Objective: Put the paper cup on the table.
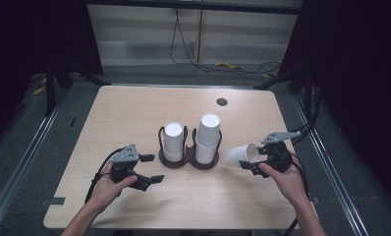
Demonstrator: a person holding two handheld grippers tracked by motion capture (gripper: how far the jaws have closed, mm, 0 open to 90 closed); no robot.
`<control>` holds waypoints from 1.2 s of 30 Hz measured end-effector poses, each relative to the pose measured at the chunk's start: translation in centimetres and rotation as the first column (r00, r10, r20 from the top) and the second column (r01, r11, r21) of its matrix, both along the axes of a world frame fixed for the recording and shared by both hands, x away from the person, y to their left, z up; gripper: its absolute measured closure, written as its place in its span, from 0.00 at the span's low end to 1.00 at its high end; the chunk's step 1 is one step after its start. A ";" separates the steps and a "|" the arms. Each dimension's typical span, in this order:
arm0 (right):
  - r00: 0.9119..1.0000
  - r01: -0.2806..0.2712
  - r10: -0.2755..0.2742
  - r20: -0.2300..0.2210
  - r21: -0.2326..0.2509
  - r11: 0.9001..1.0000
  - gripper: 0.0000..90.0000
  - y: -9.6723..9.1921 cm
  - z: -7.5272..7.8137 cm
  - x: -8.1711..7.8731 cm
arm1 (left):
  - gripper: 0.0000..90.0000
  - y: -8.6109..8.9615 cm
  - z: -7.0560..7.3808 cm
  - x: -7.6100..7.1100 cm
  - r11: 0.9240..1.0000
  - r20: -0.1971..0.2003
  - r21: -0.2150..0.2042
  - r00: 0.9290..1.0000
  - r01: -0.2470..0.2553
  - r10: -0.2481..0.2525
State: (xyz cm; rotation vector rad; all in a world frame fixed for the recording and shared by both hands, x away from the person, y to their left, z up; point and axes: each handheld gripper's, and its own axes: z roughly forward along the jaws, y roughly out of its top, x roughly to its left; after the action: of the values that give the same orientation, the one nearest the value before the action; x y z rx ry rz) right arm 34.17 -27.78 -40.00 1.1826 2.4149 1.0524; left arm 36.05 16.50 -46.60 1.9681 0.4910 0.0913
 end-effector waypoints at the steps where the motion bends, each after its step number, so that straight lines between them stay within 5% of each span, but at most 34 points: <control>1: 1.000 0.011 -0.011 -0.004 -0.023 1.000 0.27 -0.1 0.2 0.2 | 0.18 0.0 0.0 -0.1 1.000 0.002 0.003 1.000 0.004 -0.004; 12: 0.999 0.029 -0.032 -0.032 -0.101 0.994 0.26 -0.1 1.1 2.2 | 0.18 0.2 0.0 -0.1 1.000 0.008 0.010 1.000 0.012 -0.012; 22: 0.992 0.045 -0.066 -0.107 -0.194 0.980 0.26 0.4 0.9 4.1 | 0.18 0.4 0.0 -0.1 1.000 0.006 0.016 1.000 0.001 -0.002; 36: 0.978 0.044 -0.111 -0.176 -0.347 0.937 0.25 0.9 1.0 6.3 | 0.18 0.6 -0.1 0.1 1.000 -0.008 -0.012 1.000 0.025 -0.025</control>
State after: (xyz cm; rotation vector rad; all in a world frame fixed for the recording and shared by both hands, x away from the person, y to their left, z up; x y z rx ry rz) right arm 40.50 -26.86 -38.98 1.2901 2.5337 0.4833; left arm 36.19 17.11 -46.73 1.9634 0.4710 0.0646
